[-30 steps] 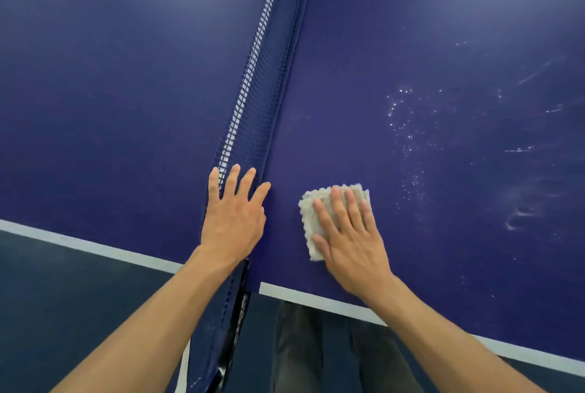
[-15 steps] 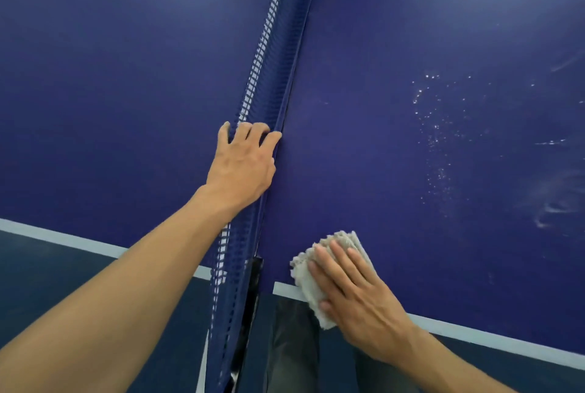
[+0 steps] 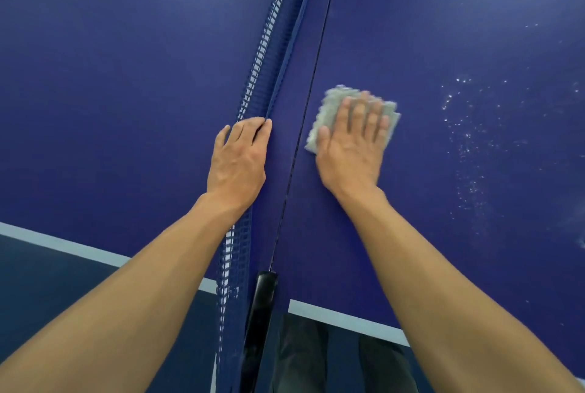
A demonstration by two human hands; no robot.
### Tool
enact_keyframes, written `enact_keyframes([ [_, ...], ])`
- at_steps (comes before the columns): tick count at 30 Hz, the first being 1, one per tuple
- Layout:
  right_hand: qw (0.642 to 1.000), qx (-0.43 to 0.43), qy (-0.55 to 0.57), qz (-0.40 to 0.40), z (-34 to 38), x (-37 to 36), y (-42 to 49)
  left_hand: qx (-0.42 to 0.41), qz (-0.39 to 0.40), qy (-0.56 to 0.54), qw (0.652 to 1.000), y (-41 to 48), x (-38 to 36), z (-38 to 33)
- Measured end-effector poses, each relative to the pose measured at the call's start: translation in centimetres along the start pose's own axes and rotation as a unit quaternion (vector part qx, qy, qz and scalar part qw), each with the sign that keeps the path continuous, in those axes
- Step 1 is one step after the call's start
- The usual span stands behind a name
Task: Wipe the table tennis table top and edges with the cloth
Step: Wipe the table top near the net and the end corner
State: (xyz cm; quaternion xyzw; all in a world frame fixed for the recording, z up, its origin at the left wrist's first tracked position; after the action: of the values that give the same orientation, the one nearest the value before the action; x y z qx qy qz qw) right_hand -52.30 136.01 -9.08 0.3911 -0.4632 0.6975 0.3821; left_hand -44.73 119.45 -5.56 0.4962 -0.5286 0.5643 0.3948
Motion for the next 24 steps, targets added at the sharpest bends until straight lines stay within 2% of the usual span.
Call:
enact_keyframes([
  [3, 0.980, 0.188, -0.064, 0.017, 5.4, -2.6, -4.2, -0.015, -0.010, -0.037, 0.999, 0.0, -0.2, -0.1],
  [7, 0.965, 0.244, -0.091, 0.034, 2.1, -5.5, -13.3, -0.030, -0.032, -0.045, 0.998, -0.1, -0.6, -0.4],
  [11, 0.965, 0.222, -0.116, 0.075, -4.9, -5.9, -18.3, -0.033, -0.052, -0.066, 0.996, -0.2, -1.2, -1.3],
  [13, 0.970, 0.192, -0.120, 0.089, -7.0, -4.6, -16.7, -0.032, -0.066, -0.084, 0.994, -0.3, -1.3, -1.2],
  [15, 0.979, 0.150, -0.117, 0.068, -7.4, -2.6, -12.6, -0.029, -0.082, -0.098, 0.991, -0.4, -1.3, -1.3],
  [20, 0.999, -0.034, -0.030, 0.012, -5.8, 1.8, 1.9, -0.020, -0.106, -0.125, 0.986, -0.5, -1.8, -1.4],
  [22, 0.999, -0.041, -0.012, 0.007, -2.9, 2.4, 6.4, -0.022, -0.116, -0.120, 0.986, -0.3, -2.2, -1.3],
  [24, 0.999, 0.015, -0.033, 0.017, 0.9, 1.9, 7.9, -0.019, -0.122, -0.118, 0.985, -0.2, -2.3, -1.1],
])
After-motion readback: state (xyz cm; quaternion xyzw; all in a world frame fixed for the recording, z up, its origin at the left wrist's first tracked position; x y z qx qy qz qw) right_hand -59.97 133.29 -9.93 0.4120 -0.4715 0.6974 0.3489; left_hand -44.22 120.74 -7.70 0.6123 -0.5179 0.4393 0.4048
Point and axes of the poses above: each hand's wrist, its own y-axis towards the middle knuckle, its own x-axis out of the back of the hand, z = x × y, the point moved 9 cm from there along y, towards the middle knuckle, and after that the axes turned 9 degrees about z, right-handed, at the moved point
